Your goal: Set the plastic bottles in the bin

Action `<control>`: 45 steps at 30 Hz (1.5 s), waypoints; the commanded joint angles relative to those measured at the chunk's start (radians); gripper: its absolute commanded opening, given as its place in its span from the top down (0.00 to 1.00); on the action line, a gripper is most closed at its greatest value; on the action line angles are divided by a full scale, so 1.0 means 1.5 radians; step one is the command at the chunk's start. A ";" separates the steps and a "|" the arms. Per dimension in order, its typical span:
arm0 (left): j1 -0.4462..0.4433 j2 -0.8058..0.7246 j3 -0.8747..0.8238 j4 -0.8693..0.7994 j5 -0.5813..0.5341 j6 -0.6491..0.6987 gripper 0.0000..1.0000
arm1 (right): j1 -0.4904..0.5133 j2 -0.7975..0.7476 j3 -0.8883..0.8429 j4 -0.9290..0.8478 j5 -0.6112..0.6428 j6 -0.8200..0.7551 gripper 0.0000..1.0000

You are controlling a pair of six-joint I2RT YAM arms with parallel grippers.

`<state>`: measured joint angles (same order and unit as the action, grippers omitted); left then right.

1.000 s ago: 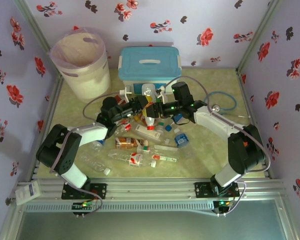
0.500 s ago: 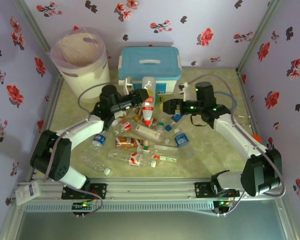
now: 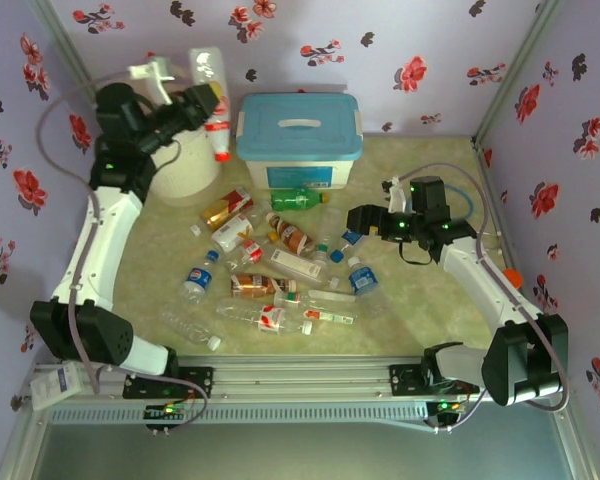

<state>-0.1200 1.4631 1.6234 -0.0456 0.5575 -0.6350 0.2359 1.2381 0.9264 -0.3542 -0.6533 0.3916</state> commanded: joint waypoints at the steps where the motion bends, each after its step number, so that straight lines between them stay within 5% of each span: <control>1: 0.051 0.028 0.073 -0.100 -0.079 0.102 0.69 | -0.009 -0.014 -0.002 -0.037 0.021 -0.028 0.11; 8: 0.135 0.154 0.196 -0.162 -0.205 0.172 0.72 | -0.016 -0.028 -0.016 -0.063 0.042 -0.039 0.11; 20: 0.139 0.384 0.386 -0.315 -0.290 0.328 0.71 | -0.025 -0.142 -0.043 -0.198 0.117 -0.071 0.11; 34: 0.110 0.522 0.470 -0.524 -0.288 0.475 0.59 | -0.027 -0.136 -0.023 -0.263 0.199 -0.063 0.11; 45: 0.111 0.596 0.566 -0.749 -0.336 0.502 0.61 | -0.027 -0.138 -0.032 -0.261 0.220 -0.069 0.11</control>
<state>0.0437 2.3394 2.4481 -1.0008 0.0940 0.0822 0.2024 1.0306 0.8696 -0.7322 -0.3504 0.3130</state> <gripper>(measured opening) 0.404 0.887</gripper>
